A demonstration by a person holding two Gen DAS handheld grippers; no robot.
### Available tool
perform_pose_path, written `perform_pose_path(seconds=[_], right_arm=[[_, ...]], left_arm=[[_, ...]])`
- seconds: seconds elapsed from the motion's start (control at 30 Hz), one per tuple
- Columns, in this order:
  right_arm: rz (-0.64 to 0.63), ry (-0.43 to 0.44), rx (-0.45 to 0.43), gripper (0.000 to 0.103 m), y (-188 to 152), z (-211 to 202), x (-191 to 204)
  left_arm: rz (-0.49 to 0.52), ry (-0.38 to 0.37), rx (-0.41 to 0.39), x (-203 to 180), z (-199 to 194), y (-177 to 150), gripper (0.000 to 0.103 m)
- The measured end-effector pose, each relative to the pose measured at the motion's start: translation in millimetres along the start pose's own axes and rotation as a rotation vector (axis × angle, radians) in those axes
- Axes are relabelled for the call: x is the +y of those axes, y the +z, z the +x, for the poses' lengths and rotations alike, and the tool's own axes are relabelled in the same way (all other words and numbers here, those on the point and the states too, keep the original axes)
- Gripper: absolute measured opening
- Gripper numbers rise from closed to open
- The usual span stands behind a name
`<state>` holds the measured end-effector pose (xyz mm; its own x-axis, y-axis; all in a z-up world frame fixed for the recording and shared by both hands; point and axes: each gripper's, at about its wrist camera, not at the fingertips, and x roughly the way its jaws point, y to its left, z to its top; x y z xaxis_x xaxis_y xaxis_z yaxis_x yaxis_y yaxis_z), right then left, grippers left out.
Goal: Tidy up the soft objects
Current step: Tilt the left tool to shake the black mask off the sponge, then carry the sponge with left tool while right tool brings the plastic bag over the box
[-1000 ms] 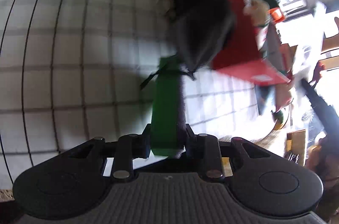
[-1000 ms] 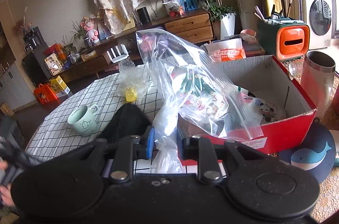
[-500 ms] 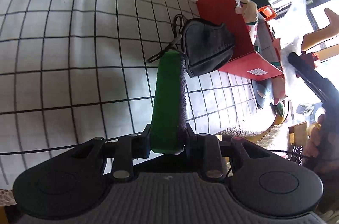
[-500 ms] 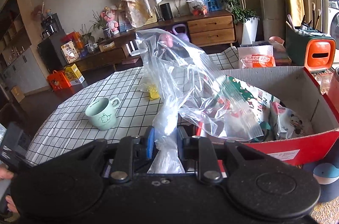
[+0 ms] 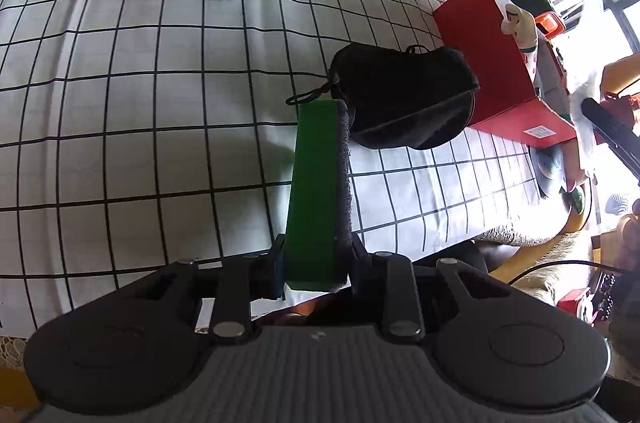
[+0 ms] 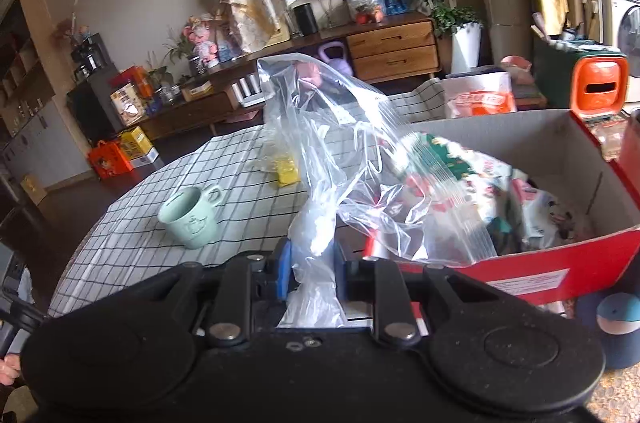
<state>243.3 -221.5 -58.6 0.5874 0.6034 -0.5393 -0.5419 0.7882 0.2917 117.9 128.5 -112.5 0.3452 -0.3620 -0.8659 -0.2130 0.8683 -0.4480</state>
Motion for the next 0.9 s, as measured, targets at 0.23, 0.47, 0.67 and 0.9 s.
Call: perform_pose_path(seconds=[0.23, 0.47, 0.67, 0.9], right_arm=[[-0.113, 0.099, 0.095, 0.022, -11.6, 44.0, 63.0], [-0.189, 0.106, 0.216, 0.021, -34.7, 102.2, 103.2], [-0.201, 0.053, 0.251, 0.021, -43.1, 130.4, 101.7], [-0.183, 0.015, 0.275, 0.021, -48.3, 140.8, 95.7]], left_arm=[[-0.002, -0.032, -0.006, -6.8, 6.5, -0.3, 0.029], [-0.022, -0.067, -0.014, 4.4, -3.8, -7.7, 0.029], [-0.058, -0.081, -0.046, 23.4, -22.6, -16.6, 0.029], [-0.083, -0.083, -0.108, 38.0, -48.3, -21.4, 0.029]])
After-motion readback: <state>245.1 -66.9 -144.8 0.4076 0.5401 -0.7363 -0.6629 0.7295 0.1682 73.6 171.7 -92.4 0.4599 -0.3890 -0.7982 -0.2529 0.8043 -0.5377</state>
